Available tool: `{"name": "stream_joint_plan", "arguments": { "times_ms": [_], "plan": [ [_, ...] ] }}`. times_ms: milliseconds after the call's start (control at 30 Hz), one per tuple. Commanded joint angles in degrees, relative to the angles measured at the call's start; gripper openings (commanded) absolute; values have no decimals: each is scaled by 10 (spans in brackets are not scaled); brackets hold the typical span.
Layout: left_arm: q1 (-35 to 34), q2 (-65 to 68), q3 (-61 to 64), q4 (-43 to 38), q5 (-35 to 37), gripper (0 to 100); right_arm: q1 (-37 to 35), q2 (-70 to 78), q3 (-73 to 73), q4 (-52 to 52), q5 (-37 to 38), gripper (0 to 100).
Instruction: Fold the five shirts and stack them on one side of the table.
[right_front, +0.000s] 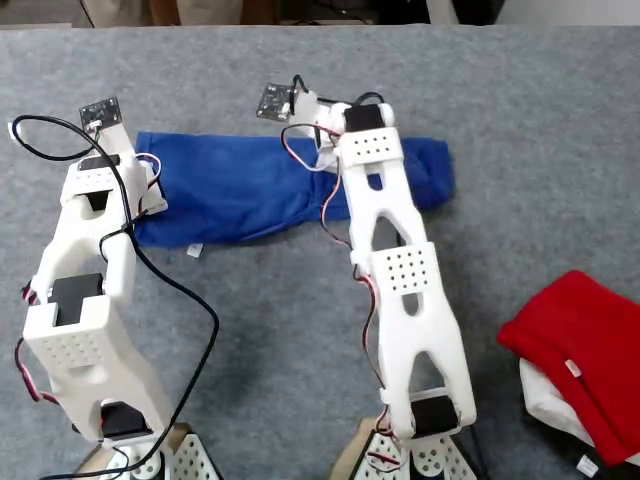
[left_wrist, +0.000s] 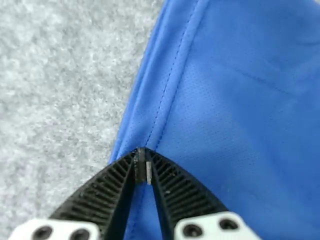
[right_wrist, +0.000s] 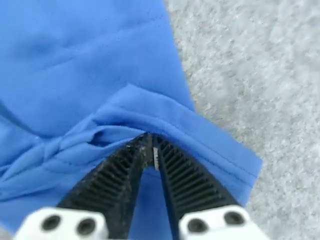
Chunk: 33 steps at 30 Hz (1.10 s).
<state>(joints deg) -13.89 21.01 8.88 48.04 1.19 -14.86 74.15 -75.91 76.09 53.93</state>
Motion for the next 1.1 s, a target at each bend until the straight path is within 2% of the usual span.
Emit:
{"name": "stream_joint_plan", "arguments": {
  "times_ms": [0,167,300,400,533,667,933,1033,1067],
  "plan": [
    [5,-2,-25,-3,-1,21,3,3,-43,0,-8,5],
    [2,-6,-31,-3,1,33,24,-66,-206,97,-82,5],
    [-8,-25,-88,60,1,145,53,-191,-166,152,-96,5],
    [-13,-28,-135,100,1,212,102,-260,-159,178,-156,5],
    [-40,-20,-190,123,-2,241,191,-312,-154,229,-222,5],
    [-46,1,-230,171,-3,254,244,-284,-146,263,-265,5],
    [4,42,-265,255,-6,252,153,-151,-140,260,-258,5],
    [24,46,-258,256,-97,243,133,-101,-140,260,-258,5],
    [26,47,-258,255,-101,232,132,-82,-140,260,-258,5]
  ]
}}
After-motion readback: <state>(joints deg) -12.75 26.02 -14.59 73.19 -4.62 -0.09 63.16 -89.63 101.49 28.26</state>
